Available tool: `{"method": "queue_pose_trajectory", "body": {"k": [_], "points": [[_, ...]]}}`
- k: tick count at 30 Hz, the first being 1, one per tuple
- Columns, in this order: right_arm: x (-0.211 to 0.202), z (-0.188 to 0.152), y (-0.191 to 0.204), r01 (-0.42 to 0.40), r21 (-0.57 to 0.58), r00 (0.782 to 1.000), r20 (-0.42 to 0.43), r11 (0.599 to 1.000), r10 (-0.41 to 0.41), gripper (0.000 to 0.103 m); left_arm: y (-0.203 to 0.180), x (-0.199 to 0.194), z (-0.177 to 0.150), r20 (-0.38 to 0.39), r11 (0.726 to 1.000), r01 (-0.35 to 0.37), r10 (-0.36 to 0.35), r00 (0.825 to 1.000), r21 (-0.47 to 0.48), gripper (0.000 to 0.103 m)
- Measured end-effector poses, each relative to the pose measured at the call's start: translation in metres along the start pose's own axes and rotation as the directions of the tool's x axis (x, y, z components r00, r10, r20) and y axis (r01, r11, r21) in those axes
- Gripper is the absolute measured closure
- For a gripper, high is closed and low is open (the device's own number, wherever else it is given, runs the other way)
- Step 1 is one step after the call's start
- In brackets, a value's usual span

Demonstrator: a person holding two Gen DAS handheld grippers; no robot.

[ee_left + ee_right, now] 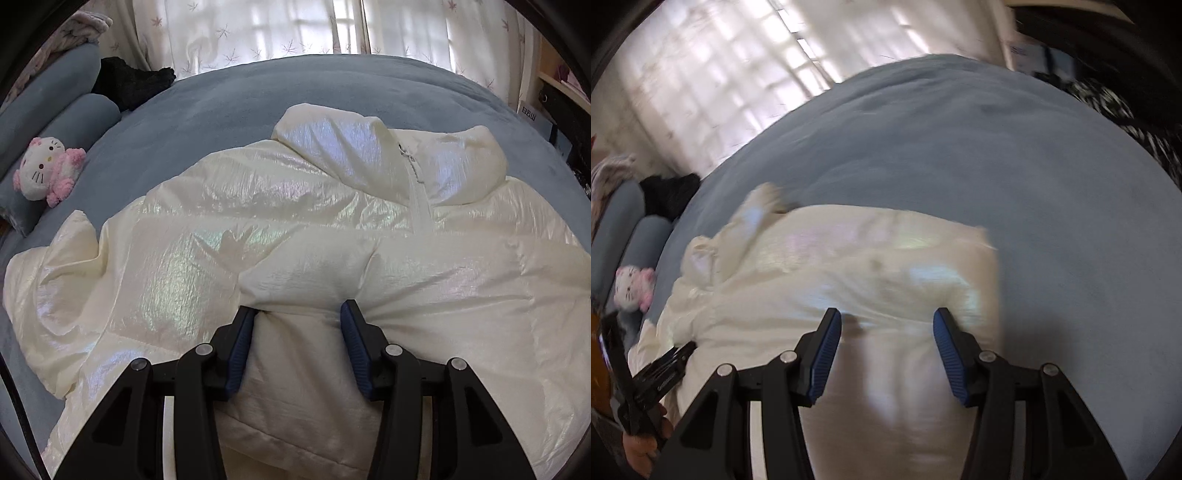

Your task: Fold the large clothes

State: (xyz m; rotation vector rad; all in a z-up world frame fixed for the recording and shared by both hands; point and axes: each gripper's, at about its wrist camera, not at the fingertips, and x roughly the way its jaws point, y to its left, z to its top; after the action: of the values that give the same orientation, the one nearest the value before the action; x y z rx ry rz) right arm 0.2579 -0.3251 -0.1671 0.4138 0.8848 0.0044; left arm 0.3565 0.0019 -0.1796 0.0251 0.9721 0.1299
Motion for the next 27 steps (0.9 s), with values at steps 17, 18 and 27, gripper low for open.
{"method": "queue_pose_trajectory", "body": {"k": [17,18,27], "points": [[-0.072,-0.047,0.045,-0.088,-0.011,0.996,0.005,0.996,0.088,0.051,0.029,-0.1,-0.03,0.052,0.993,0.117,-0.118,0.992,0.027,0.056],[-0.076,-0.051,0.049,-0.092,-0.018,0.996,0.009,0.996,0.093,0.051,0.031,-0.108,-0.033,0.06,0.992,0.124,-0.126,0.99,0.028,0.056],[-0.111,-0.081,0.083,-0.133,-0.082,0.991,0.006,0.988,0.134,0.05,0.054,-0.161,-0.059,0.071,0.984,0.174,-0.175,0.982,0.03,0.056]]}}
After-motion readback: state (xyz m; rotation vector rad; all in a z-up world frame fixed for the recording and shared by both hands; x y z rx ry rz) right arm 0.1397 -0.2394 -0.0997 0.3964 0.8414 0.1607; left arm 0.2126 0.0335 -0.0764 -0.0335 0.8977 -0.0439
